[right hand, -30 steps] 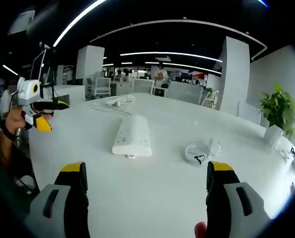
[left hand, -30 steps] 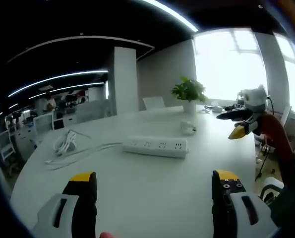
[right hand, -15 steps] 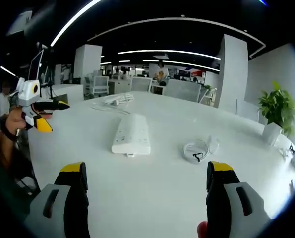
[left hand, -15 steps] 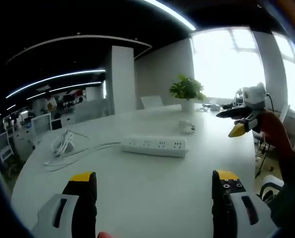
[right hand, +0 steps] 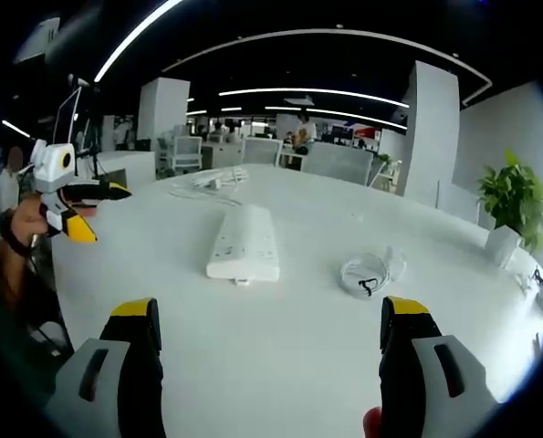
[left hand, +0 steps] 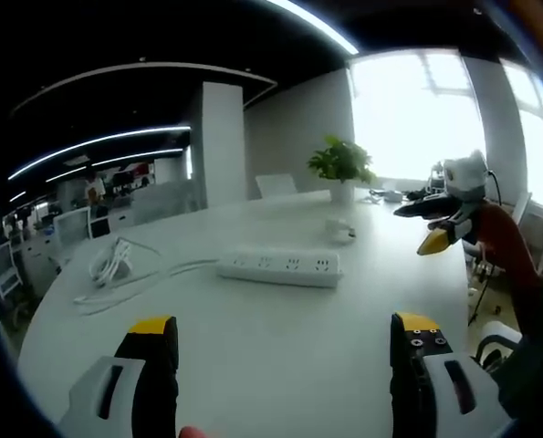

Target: Straighten the power strip on the desk, plug the charger into it

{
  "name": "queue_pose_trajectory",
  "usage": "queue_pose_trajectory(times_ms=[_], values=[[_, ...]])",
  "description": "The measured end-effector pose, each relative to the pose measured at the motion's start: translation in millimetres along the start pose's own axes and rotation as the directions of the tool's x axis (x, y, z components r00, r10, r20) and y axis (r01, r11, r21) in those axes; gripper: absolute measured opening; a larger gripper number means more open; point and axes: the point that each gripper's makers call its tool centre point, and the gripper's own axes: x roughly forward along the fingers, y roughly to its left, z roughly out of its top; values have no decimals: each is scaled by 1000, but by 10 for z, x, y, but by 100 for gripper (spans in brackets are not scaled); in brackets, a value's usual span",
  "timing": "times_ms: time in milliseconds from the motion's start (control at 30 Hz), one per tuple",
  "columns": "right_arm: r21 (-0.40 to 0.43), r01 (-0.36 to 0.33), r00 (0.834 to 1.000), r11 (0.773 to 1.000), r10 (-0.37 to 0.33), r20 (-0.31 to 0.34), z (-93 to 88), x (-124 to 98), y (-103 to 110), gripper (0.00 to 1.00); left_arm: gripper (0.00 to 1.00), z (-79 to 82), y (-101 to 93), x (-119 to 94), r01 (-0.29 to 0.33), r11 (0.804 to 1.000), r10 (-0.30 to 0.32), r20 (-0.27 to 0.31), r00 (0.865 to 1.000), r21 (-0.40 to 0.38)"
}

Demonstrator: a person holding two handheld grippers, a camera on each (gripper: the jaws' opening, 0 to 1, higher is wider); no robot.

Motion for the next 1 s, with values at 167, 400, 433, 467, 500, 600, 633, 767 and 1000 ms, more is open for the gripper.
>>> queue_pose_trajectory(times_ms=[167,400,433,467,500,600,633,767,1000], values=[[2,-2,1000,1000,2,0,3,9,-5,100,100,7,6,6,0,1000,0,-1,1000,3],[1,-9,1000,1000,9,-3,2,44,6,100,100,-9,-7,23,5,1000,-5,-9,1000,6],[2,-10,1000,1000,10,-3,4,49,6,100,100,-12,-8,26,5,1000,-5,-10,1000,6],[1,-11,1000,1000,11,-3,6,55,5,100,100,-13,-8,28,5,1000,-5,-10,1000,5],[0,-12,1000,1000,12,-3,7,61,4,100,100,-13,-7,30,6,1000,-6,-10,1000,4],[-3,-13,1000,1000,13,-8,-4,74,5,100,100,-15,-3,30,4,1000,-4,-9,1000,4],[-3,-14,1000,1000,14,-10,-11,78,8,100,100,-14,-3,29,5,1000,-5,-9,1000,4],[-2,-13,1000,1000,13,-10,-14,90,6,100,100,-18,-6,36,7,1000,-7,-12,1000,8],[-9,-20,1000,1000,20,-13,-8,131,30,100,100,-31,-10,44,11,1000,-11,-13,1000,6]])
